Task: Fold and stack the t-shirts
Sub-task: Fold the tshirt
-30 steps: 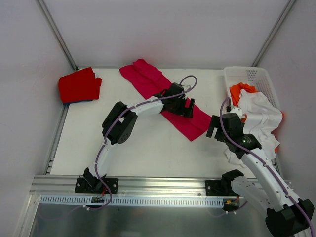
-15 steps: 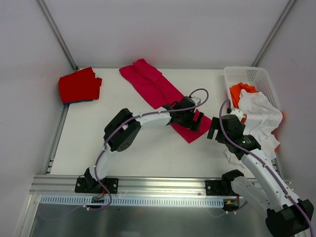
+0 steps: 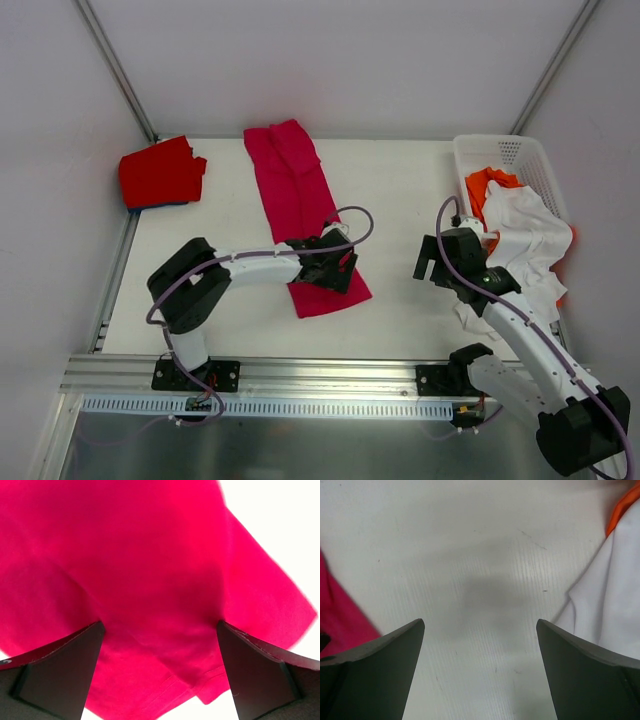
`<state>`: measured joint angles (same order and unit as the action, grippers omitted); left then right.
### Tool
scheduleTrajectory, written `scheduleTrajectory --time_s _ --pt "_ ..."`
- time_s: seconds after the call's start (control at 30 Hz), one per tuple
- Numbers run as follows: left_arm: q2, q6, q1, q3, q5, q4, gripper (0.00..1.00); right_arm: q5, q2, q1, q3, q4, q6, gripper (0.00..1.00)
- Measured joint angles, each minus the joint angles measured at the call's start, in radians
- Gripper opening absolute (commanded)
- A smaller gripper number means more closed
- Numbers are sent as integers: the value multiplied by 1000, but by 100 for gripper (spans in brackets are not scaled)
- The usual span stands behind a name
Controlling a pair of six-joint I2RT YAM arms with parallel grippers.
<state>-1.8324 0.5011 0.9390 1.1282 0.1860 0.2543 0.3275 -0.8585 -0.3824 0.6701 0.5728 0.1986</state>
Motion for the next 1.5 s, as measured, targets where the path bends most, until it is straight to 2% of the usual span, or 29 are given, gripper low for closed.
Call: scheduleTrajectory --time_s 0.3,0.47,0.57,0.67,0.73,0.83,0.93,1.03,1.23,1.5 --pt "336 163 -3 -264 257 292 99 -43 -46 -29 -2 -45 12 99" --pt "571 136 29 -232 447 334 99 -23 -63 -88 -2 -48 27 99" --pt "668 92 45 -151 489 326 99 -4 -65 -148 6 -41 39 99" --pt "750 86 50 -110 488 317 99 2 -78 -229 34 -41 57 100" --pt "816 129 50 -148 481 326 99 -3 -95 -305 46 -62 76 99" --pt "922 224 50 -301 470 348 99 -34 -127 -419 35 -132 108 99" --pt "1004 326 50 -477 428 414 99 -105 -132 -496 -50 -291 141 100" --pt "1070 417 50 -599 385 451 99 -154 -138 -534 -131 -387 167 99" --pt "1173 534 50 -695 340 463 99 -214 -257 -592 -144 -541 197 100" --pt "1140 594 50 -785 296 383 97 -323 -523 -637 -145 -826 265 99"
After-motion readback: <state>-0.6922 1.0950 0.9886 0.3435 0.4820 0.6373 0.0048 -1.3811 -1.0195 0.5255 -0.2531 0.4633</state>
